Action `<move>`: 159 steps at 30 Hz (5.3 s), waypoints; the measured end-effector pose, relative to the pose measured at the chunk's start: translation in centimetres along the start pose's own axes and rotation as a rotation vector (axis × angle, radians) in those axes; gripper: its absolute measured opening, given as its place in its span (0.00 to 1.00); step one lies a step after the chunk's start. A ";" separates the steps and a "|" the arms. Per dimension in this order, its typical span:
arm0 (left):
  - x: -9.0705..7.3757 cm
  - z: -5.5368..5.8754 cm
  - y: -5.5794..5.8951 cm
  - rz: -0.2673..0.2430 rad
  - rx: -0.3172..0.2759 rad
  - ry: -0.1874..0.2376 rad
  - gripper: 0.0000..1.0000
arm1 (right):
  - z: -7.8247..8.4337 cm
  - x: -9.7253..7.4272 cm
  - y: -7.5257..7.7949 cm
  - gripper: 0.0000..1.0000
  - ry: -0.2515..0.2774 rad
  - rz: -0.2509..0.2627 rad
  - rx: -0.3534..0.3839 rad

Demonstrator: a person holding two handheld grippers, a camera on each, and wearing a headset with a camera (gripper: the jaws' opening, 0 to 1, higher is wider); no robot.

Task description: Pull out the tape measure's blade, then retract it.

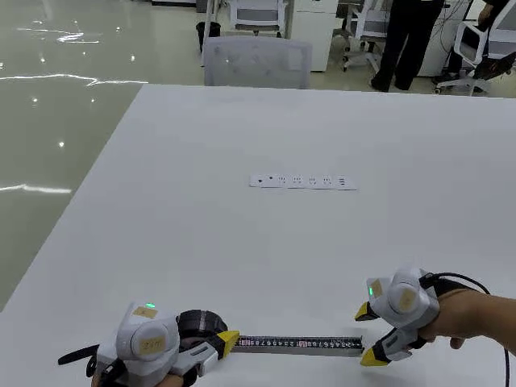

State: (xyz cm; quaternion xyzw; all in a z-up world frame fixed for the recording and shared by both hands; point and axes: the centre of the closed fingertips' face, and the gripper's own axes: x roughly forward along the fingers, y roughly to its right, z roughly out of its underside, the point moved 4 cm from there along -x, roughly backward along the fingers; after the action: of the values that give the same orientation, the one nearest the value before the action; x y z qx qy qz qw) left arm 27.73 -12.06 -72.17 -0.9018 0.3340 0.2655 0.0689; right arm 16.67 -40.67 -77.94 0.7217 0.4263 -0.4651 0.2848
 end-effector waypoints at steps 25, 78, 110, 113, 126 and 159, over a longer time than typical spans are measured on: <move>0.1 1.3 -0.5 -0.015 -0.097 -0.068 0.82 | -0.2 0.9 -0.3 0.14 -0.051 -0.025 0.002; 2.6 3.0 0.9 -0.023 -0.159 -0.181 0.56 | 0.3 0.7 0.1 0.14 -0.005 0.005 0.136; 2.6 3.0 0.7 0.007 -0.140 -0.193 0.56 | -0.5 1.0 -0.1 0.14 0.034 0.007 0.132; 2.6 3.0 0.7 0.008 -0.140 -0.194 0.56 | -0.6 1.0 -0.1 0.14 0.035 0.009 0.129; 2.5 3.0 0.7 0.016 -0.144 -0.197 0.56 | -1.1 1.2 -0.1 0.14 0.042 0.018 0.133; 2.3 3.0 0.7 0.037 -0.130 -0.203 0.56 | -3.5 2.3 -0.6 0.14 0.073 0.004 0.129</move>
State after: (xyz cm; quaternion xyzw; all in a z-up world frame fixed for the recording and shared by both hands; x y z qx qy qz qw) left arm 27.41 -13.03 -75.95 -0.8664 0.3239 0.3780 0.0387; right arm 18.12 -36.76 -78.69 0.7557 0.4041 -0.4645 0.2232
